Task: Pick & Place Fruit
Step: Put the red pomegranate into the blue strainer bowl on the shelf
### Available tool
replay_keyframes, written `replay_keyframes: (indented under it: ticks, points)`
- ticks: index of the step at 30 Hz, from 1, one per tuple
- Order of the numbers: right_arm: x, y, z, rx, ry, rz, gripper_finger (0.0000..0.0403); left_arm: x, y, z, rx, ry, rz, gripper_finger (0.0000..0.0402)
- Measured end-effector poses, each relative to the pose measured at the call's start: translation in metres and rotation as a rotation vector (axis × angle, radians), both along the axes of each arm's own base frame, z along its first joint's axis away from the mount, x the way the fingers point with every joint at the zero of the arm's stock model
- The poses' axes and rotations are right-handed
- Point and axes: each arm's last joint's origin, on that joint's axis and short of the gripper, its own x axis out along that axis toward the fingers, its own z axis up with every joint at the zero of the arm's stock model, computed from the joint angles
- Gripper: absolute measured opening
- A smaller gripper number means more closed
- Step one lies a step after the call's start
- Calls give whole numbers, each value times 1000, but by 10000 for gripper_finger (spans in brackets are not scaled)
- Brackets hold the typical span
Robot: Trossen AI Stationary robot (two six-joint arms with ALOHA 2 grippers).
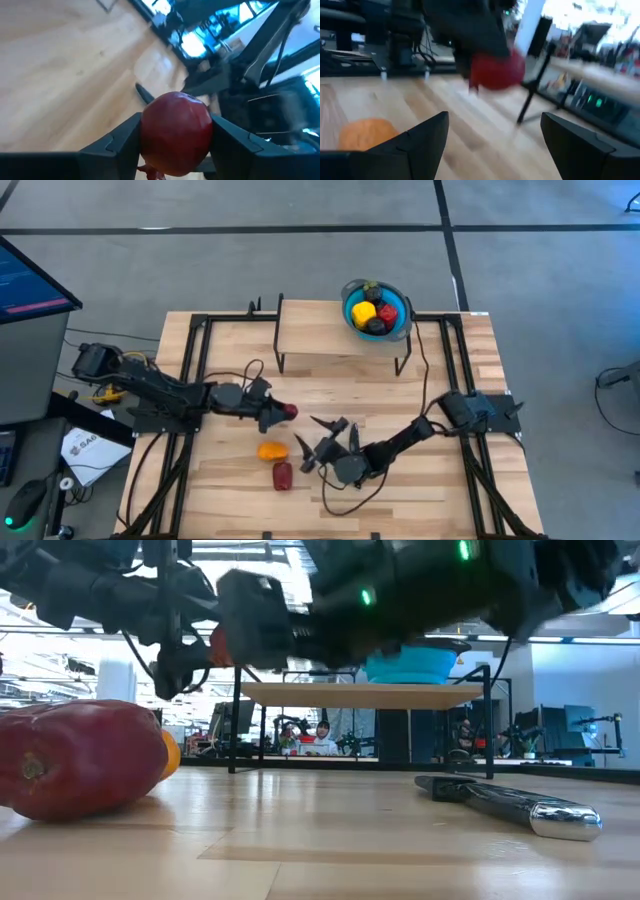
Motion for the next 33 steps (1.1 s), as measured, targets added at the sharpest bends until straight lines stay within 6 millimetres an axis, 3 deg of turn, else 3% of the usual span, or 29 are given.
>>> replay_keyframes:
  ticks: [5,8,14,17,23,33]
  points:
    - [7,-2,34,-84,64,178,306,2,-5,-6,-55,36,-130,189]
    - [6,-15,58,-93,157,294,300,2,-6,-8,-78,47,-183,195]
    - [2,-52,78,115,365,634,293,2,-9,-8,-86,52,-291,197]
    - [5,-59,80,100,370,729,291,2,-10,-8,-91,50,-326,196]
    - [11,-57,74,-131,397,802,291,1,-10,-10,-71,60,-333,207]
    - [29,-73,59,-157,436,762,290,2,-11,-7,-66,37,-336,215]
